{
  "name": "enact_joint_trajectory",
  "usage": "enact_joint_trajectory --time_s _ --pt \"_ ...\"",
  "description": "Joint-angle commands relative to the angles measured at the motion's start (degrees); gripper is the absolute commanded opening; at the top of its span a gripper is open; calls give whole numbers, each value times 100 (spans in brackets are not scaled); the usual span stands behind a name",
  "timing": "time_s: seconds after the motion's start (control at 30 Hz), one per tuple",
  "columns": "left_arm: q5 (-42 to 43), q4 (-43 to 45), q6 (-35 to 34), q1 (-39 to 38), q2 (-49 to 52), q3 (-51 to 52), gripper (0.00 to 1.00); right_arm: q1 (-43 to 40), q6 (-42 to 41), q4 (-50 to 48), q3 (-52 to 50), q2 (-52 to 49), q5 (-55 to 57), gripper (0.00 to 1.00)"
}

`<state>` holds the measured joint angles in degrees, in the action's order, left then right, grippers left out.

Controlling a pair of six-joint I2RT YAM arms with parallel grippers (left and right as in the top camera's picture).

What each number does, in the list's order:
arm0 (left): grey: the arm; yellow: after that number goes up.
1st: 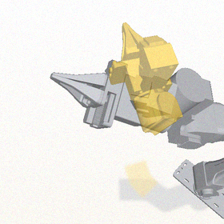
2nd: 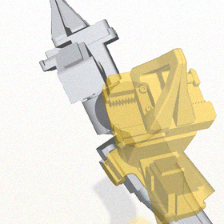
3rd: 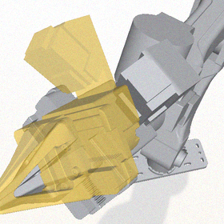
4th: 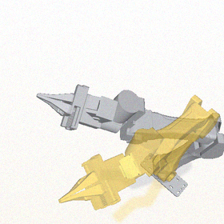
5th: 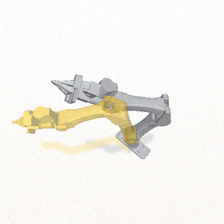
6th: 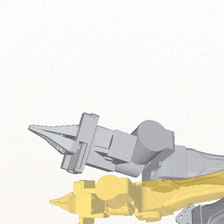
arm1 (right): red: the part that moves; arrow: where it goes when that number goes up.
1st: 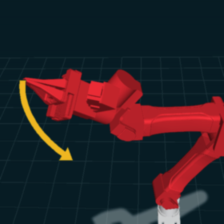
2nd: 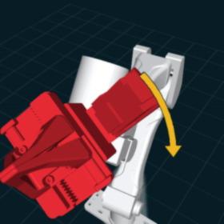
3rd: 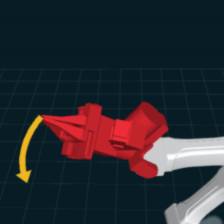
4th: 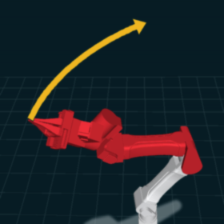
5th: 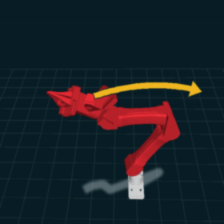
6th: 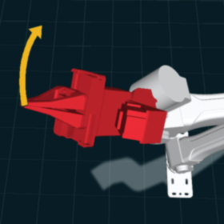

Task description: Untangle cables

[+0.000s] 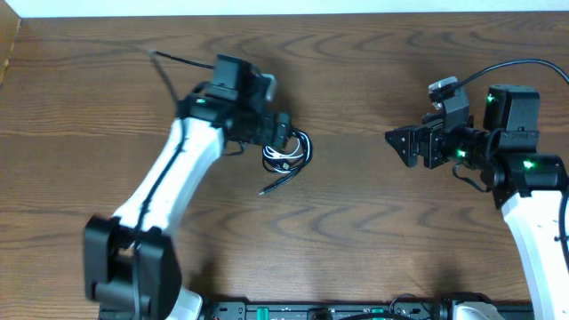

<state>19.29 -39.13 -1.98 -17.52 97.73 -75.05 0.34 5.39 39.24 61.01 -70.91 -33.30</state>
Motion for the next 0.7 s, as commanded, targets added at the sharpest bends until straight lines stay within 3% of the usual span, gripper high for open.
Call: enact_joint_trajectory --time_s 0.0,0.1,0.47,0.53,0.67 --pt "-520 -4 -85 -96 278 -87 94 85 -66 22 111 -48 -92 90" --pt "-752 42 -61 -63 592 -87 94 85 -66 22 111 -50 -92 90" --pt "-1016 356 -33 -57 1331 -87 76 85 -63 22 111 -50 -2 86" --pt "-1016 479 -197 -57 1386 -87 70 85 -63 22 111 -50 -4 85" --pt "-1016 671 -640 -57 1440 -85 46 85 -63 22 111 -52 2 82"
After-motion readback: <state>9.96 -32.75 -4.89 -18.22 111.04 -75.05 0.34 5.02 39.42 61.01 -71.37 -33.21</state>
